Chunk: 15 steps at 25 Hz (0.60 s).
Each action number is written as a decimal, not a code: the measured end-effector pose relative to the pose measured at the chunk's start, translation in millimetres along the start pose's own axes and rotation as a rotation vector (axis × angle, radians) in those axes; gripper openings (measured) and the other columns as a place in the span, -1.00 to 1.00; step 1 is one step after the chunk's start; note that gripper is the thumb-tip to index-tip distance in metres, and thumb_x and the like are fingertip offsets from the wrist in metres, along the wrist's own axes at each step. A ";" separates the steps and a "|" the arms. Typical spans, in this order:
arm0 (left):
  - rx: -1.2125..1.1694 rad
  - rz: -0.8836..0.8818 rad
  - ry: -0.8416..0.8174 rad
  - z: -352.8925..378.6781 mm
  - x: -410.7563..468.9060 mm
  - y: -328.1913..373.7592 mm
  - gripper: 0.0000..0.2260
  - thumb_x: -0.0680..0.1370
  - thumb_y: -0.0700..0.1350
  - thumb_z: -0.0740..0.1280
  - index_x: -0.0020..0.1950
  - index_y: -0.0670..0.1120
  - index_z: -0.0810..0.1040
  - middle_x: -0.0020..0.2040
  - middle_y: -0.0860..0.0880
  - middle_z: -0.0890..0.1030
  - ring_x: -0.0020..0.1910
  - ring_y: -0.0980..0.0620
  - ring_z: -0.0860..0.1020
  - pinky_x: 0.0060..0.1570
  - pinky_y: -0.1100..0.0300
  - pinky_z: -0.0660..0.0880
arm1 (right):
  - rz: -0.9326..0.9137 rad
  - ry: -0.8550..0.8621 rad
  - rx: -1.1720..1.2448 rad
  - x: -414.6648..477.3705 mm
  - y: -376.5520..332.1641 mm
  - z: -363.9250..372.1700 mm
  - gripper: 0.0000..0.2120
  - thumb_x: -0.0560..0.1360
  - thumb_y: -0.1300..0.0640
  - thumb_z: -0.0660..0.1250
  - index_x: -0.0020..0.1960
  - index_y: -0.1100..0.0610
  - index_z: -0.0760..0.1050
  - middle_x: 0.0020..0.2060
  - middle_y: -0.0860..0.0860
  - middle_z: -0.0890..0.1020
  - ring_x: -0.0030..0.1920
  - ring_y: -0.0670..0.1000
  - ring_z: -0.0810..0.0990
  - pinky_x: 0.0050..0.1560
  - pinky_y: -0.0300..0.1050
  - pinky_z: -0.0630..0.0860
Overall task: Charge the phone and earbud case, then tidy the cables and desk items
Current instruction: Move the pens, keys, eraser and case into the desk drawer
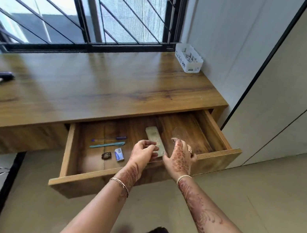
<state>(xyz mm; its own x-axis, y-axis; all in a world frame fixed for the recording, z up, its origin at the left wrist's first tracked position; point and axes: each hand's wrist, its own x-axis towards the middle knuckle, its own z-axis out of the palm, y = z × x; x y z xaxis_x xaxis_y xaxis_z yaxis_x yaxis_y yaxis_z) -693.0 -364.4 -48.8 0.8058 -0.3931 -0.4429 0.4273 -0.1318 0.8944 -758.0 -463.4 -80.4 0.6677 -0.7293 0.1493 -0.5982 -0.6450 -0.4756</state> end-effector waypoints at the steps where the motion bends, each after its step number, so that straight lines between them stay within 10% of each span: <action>1: -0.063 -0.101 -0.047 -2.2 -10.0 1.2 -0.88 0.56 -0.26 0.20 -0.08 -0.18 0.53 -0.30 -0.07 0.62 -0.43 0.07 0.53 -0.40 0.25 0.48 | 0.019 0.037 0.020 -12.5 -3.1 3.7 -0.47 0.40 -0.01 0.39 0.33 -0.02 0.32 0.32 -0.04 0.36 0.36 0.04 0.29 0.32 0.17 0.19; 6: -0.128 -0.533 -0.322 -29.7 -34.4 -22.6 -0.71 0.59 -0.10 0.14 -0.22 -0.16 0.56 -0.39 -0.05 0.59 -0.42 0.03 0.55 -0.36 0.24 0.54 | 0.277 0.157 0.288 -47.9 -5.0 15.3 -0.34 0.41 0.03 0.43 0.40 0.09 0.19 0.45 0.09 0.12 0.43 0.13 0.12 0.31 0.25 0.24; 15: -0.637 -0.557 0.032 -20.2 -27.0 -41.7 -0.70 0.60 -0.33 -0.03 -0.14 -0.35 0.47 -0.23 -0.27 0.59 -0.19 -0.18 0.52 -0.59 0.08 0.53 | 0.812 -0.091 0.967 -44.4 -23.0 14.0 -0.22 0.60 -0.10 0.11 0.52 0.18 -0.33 0.55 0.05 -0.21 0.55 0.02 -0.07 0.49 -0.10 -0.02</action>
<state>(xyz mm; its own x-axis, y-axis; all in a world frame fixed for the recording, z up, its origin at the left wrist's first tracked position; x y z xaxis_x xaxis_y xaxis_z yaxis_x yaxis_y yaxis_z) -724.3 -329.8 -75.4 0.4158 -0.3958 -0.8188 0.9073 0.2426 0.3434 -767.7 -412.9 -88.2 0.3119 -0.7928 -0.5236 -0.3073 0.4373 -0.8452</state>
